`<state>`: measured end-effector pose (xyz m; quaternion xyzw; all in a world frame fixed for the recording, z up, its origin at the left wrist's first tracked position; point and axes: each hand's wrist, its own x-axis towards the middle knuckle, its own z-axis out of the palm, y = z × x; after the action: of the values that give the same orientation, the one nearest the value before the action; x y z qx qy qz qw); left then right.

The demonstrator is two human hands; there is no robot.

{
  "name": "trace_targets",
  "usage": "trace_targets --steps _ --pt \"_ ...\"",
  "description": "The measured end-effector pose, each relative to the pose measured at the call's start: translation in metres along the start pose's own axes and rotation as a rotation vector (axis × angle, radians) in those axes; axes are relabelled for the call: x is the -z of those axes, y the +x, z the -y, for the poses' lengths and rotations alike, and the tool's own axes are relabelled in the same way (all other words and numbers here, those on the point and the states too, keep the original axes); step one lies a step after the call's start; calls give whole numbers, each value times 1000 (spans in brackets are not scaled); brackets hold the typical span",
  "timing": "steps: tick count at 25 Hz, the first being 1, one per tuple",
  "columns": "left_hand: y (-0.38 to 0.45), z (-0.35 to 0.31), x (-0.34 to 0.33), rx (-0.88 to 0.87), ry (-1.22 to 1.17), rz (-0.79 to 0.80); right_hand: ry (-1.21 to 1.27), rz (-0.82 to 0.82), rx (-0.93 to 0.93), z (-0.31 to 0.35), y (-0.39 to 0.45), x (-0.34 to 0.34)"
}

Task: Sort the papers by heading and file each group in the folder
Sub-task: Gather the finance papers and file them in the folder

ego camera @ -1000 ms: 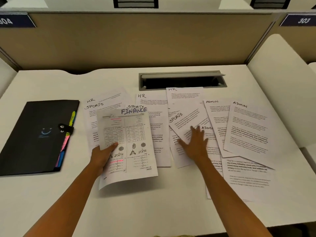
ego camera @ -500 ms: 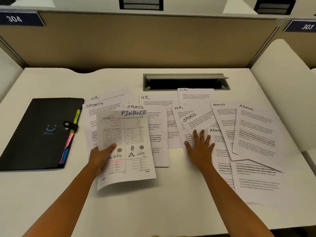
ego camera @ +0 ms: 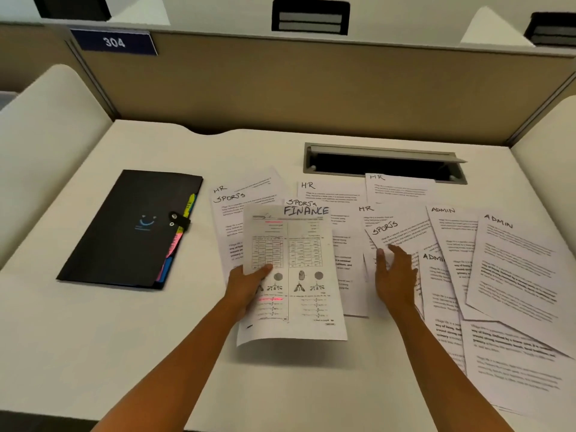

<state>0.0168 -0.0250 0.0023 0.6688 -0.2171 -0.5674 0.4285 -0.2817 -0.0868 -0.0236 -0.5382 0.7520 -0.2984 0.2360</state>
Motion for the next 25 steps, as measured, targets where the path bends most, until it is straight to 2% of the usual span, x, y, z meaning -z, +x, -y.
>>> trace_targets --steps 2,3,5,6,7,11,15,19,25 --pt "-4 -9 -1 -42 6 10 217 14 87 29 -13 1" --pt "-6 -14 -2 -67 21 19 325 131 84 46 -18 2" --pt "-12 -27 -6 -119 56 40 538 484 39 77 -28 6" --pt "-15 -34 -7 -146 67 51 606 601 31 88 -31 8" --pt "-18 -41 -9 -171 72 59 656 647 36 96 -32 10" --pt "-29 -73 -11 -348 43 113 807 463 89 126 -37 29" --pt "-38 -93 -12 -506 36 185 841 429 198 138 -36 42" --pt "-34 -67 -13 -447 46 142 816 445 145 118 -38 34" --pt "-38 -51 -25 -402 35 73 827 476 174 105 -39 28"
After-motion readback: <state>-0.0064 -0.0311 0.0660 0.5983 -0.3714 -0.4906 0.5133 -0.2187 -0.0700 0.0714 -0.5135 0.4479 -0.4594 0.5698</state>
